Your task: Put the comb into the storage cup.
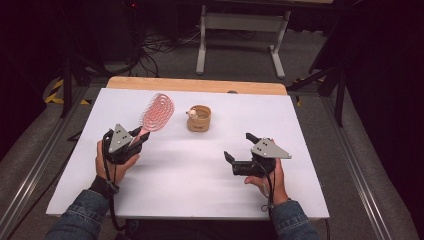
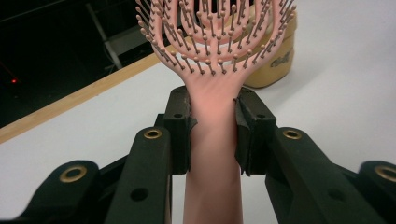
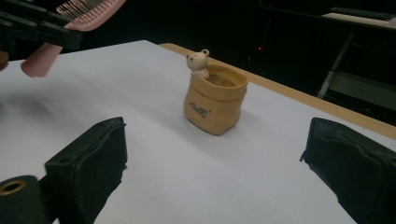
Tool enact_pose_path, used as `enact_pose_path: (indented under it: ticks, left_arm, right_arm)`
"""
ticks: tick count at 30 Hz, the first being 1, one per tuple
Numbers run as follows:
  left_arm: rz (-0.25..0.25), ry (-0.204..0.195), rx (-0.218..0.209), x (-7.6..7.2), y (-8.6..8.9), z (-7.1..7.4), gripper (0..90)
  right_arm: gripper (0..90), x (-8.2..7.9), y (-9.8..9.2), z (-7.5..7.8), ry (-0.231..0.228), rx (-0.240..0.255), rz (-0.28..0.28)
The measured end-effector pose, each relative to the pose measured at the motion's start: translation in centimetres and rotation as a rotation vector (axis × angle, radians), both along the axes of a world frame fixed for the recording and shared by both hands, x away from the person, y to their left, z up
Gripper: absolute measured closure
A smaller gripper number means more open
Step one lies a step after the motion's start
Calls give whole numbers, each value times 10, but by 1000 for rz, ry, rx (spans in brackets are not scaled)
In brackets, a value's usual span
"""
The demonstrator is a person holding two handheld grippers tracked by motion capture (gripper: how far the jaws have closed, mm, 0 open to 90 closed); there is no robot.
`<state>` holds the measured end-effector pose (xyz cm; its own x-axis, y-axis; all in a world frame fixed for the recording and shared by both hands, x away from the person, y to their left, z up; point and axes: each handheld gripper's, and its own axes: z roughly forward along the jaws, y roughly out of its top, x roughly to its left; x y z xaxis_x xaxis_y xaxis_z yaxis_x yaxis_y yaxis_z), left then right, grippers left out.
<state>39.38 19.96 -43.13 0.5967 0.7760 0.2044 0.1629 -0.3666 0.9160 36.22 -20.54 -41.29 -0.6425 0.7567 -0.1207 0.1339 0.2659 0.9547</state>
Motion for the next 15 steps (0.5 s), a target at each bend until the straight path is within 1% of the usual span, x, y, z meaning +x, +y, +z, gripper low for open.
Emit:
enact_pose_path:
  ticks: [2, 3, 5, 6, 9, 11, 12, 15]
  left_arm:
    - [-14, -3, -13, -3, -5, 0, 701]
    - [-16, -6, -10, -5, -7, 0, 701]
    - [-24, -7, -21, -8, -13, -1, 701]
    - [-26, -11, -15, -10, -16, -1, 701]
    - [-44, -18, -14, -15, -25, -2, 701]
    - [-56, -29, -5, -18, -31, -3, 701]
    - [-63, -32, -1, -20, -34, -4, 701]
    - [-85, -32, 9, -23, -42, -5, 701]
  right_arm:
    - [76, 0, 4, 2, -1, 13, 14]
    - [75, 0, 6, 4, 0, 23, 23]
    - [67, 1, 10, 7, -6, 28, 20]
    - [56, 1, 12, 9, -7, 35, 28]
    - [54, 1, 18, 12, -17, 32, 44]
    - [50, 0, 22, 14, -21, 42, 62]
    - [50, 0, 24, 14, -25, 39, 61]
    - [50, 0, 29, 17, -24, 50, 72]
